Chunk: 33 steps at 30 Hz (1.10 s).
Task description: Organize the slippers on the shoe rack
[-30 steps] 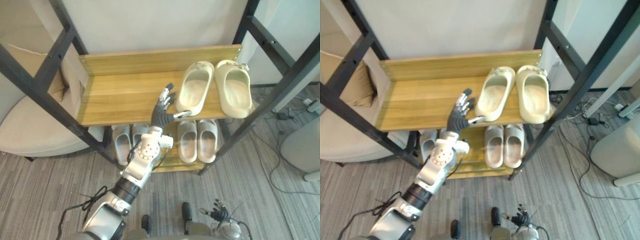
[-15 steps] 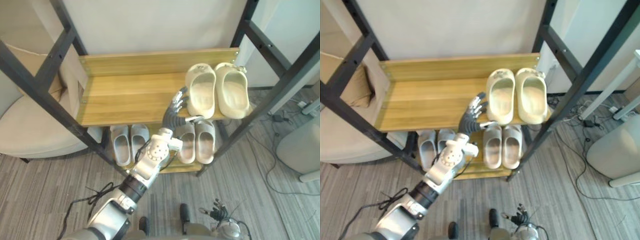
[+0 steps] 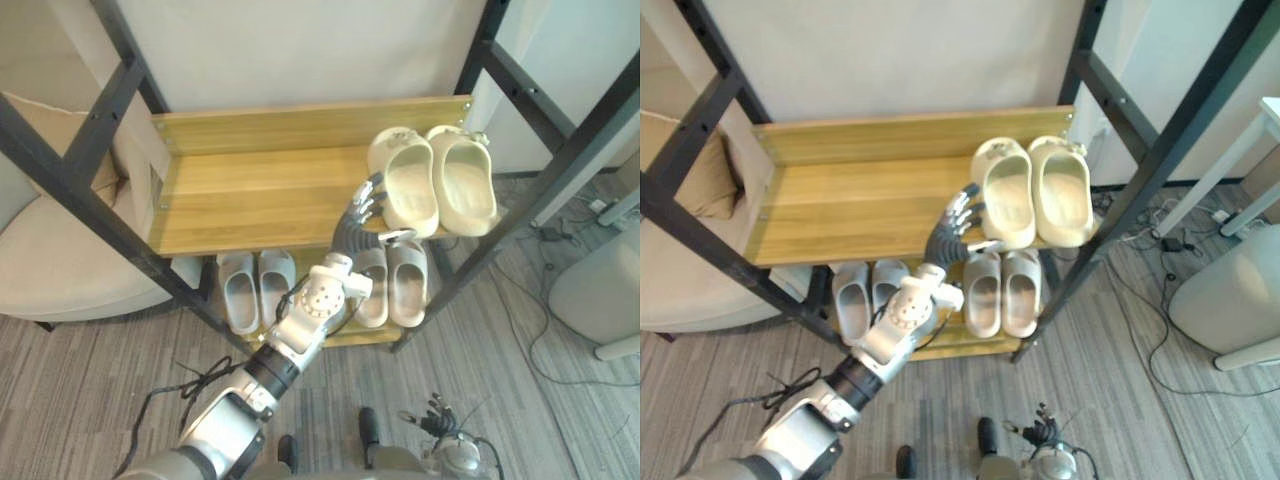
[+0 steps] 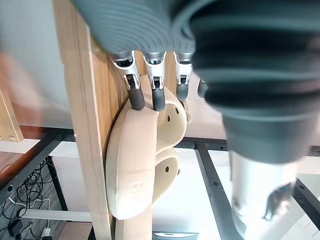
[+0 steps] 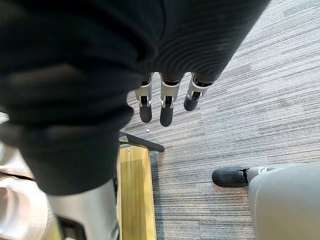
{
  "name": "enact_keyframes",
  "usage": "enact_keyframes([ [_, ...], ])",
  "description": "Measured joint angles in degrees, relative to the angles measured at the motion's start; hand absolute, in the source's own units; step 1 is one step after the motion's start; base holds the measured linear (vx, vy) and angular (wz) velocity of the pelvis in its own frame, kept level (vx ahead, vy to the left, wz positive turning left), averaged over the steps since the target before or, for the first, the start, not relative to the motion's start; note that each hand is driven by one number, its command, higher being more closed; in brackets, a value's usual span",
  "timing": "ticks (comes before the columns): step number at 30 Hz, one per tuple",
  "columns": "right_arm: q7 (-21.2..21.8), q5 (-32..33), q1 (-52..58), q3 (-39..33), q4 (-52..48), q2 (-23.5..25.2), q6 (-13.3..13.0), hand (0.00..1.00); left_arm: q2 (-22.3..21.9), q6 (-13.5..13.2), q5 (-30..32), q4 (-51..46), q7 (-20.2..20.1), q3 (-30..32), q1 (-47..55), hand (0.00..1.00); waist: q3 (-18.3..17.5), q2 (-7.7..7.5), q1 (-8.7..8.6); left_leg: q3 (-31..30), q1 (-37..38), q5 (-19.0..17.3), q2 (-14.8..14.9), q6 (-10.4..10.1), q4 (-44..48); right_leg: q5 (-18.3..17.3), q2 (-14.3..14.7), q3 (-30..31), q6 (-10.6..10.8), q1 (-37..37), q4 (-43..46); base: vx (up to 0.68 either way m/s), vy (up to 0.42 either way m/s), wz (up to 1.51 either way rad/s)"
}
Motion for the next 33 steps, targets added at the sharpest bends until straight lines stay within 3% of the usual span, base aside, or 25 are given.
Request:
enact_keyframes([
  [9, 0.14, -0.03, 0.01, 0.02, 0.83, 0.01, 0.02, 0.00, 2.50, 1.10, -2.50, -1.58, -0.39, 2.67, 0.26, 0.00, 0.00, 0.00, -0.65, -1.17, 0.07, 0.04, 0.08, -0.04, 0.10, -0.10, -0.08, -1.60, 0.00, 0.64, 0.00, 0.00, -0.002, 0.06],
  [16, 1.31, -0.11, -0.32, 1.36, 2.19, -0.35, 0.17, 0.00, 6.89, 0.97, -8.32, -16.12, -2.70, 2.17, 10.93, 0.00, 0.00, 0.00, 0.06, -4.03, 0.10, 0.28, 0.02, -0.13, 0.17, -0.85, -0.38, -4.55, 0.02, 2.13, 0.01, 0.00, -0.009, 0.21],
  [24, 2.20, -0.18, -1.80, 4.26, 4.69, -0.50, 0.23, 0.00, 9.52, 1.20, -13.55, -23.84, -11.76, -5.99, 22.31, 0.00, -0.10, 0.16, 1.83, -8.01, 0.01, 0.75, -0.31, -0.12, 0.13, -1.94, -0.85, -8.57, -0.13, 4.00, 0.01, -0.01, -0.003, 0.25],
  [33, 2.25, -0.33, -3.10, 5.92, 6.59, -1.31, 0.18, 0.00, 10.84, 3.97, -13.45, -22.93, -18.60, -8.08, 33.67, 0.00, -0.78, 1.12, 2.62, -10.78, 0.05, 0.90, -0.37, -0.25, 0.04, -2.93, -0.87, -11.39, 0.06, 5.40, 0.04, 0.01, -0.010, 0.17],
])
